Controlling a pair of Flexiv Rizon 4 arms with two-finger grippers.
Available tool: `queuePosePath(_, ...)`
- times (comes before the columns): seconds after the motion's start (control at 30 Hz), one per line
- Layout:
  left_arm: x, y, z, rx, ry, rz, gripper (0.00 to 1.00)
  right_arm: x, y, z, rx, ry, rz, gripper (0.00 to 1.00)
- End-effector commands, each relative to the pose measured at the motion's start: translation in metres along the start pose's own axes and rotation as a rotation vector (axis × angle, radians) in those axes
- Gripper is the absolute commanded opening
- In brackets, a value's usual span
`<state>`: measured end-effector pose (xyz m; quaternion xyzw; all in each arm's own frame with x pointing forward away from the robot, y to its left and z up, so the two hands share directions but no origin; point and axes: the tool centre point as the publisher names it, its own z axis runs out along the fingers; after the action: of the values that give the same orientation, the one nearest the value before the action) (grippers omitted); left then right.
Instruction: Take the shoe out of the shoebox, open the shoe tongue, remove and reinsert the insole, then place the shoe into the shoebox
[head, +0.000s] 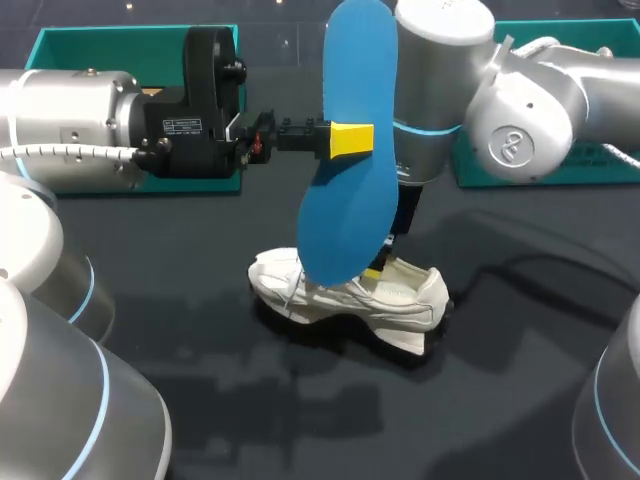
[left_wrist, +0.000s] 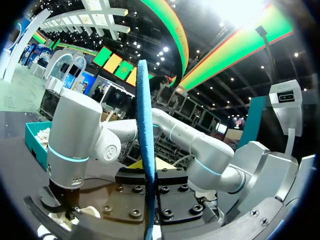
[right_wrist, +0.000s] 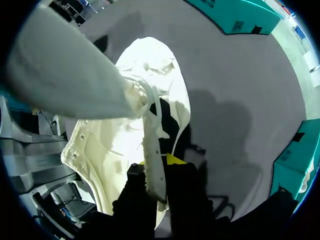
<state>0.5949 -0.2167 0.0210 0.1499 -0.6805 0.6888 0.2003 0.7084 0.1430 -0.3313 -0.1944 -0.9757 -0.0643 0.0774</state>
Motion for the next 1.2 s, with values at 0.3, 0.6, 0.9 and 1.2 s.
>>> queuePosePath(0.3, 0.001, 0.0, 0.0, 0.0, -0.001, 0.0, 0.0, 0.003, -0.008, -0.003, -0.052, -0.015, 0.135, 0.0)
queuePosePath(0.6, 0.001, 0.0, 0.0, 0.0, -0.001, 0.0, 0.0, 0.018, -0.02, -0.004, -0.228, -0.033, 0.719, 0.0)
queuePosePath(0.9, 0.001, 0.0, 0.0, 0.0, -0.001, 0.0, 0.0, 0.018, -0.02, -0.004, -0.228, -0.033, 0.719, 0.0)
queuePosePath(1.2, 0.001, 0.0, 0.0, 0.0, -0.001, 0.0, 0.0, 0.029, -0.007, 0.006, -0.257, -0.114, 0.927, 0.0)
